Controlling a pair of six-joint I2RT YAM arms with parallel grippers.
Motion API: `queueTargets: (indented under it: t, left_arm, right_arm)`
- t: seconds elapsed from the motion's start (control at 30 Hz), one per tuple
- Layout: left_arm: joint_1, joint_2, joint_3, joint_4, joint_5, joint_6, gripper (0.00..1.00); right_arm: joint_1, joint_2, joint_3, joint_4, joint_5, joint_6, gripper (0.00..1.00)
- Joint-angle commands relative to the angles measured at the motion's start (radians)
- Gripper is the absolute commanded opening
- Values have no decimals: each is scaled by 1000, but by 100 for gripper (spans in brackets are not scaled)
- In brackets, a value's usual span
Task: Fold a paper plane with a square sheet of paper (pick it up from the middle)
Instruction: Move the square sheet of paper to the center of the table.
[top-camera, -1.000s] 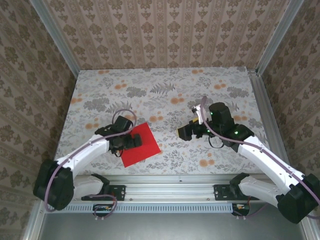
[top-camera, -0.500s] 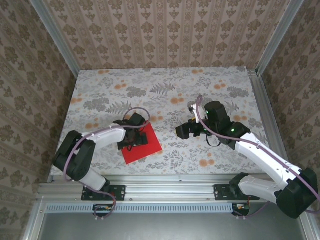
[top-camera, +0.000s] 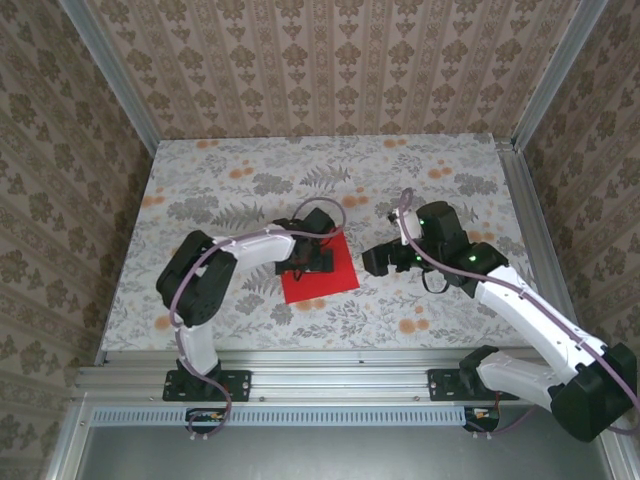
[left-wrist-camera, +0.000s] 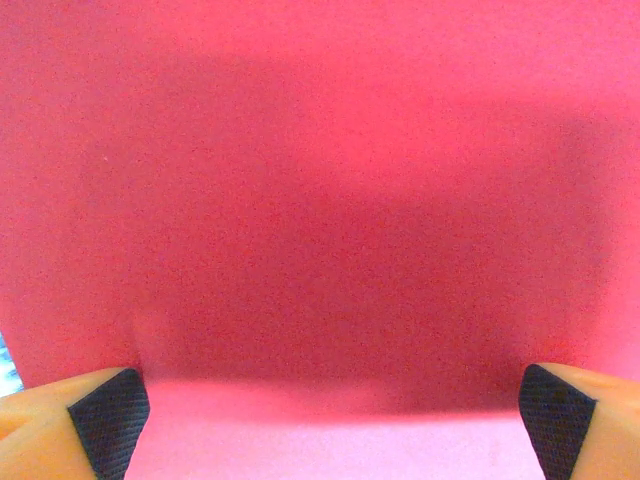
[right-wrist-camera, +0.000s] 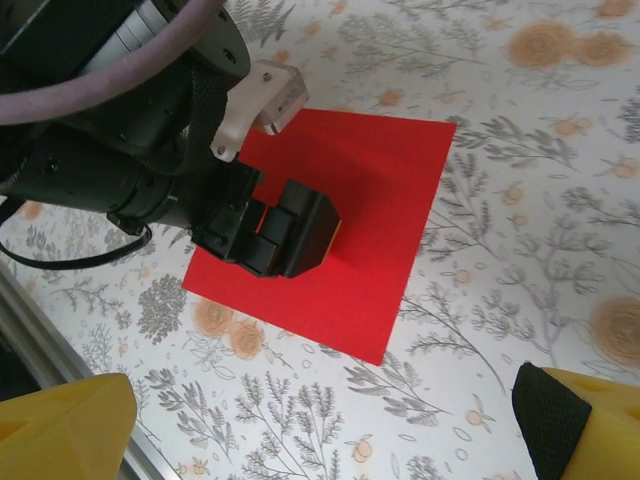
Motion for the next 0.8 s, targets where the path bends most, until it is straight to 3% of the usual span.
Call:
queueTargets:
  t: [0.0,0.4,0.6,0.77]
  left_arm:
    - [-38,90,71,-32,99,54,100]
    - [-77,198,265,-62,156,128,100]
    - [-45,90,233,-57,174,121,100]
    - [-9,-87,134,-49,182,121,100]
  right_arm:
    - [-46,-56,-34,-48,8,9,100]
    - [-138,-102,-133,-39,-37,67,100]
    - [-124,-68,-134,-8,-35,116,100]
    - [-70,1,-90,-11,47,196,100]
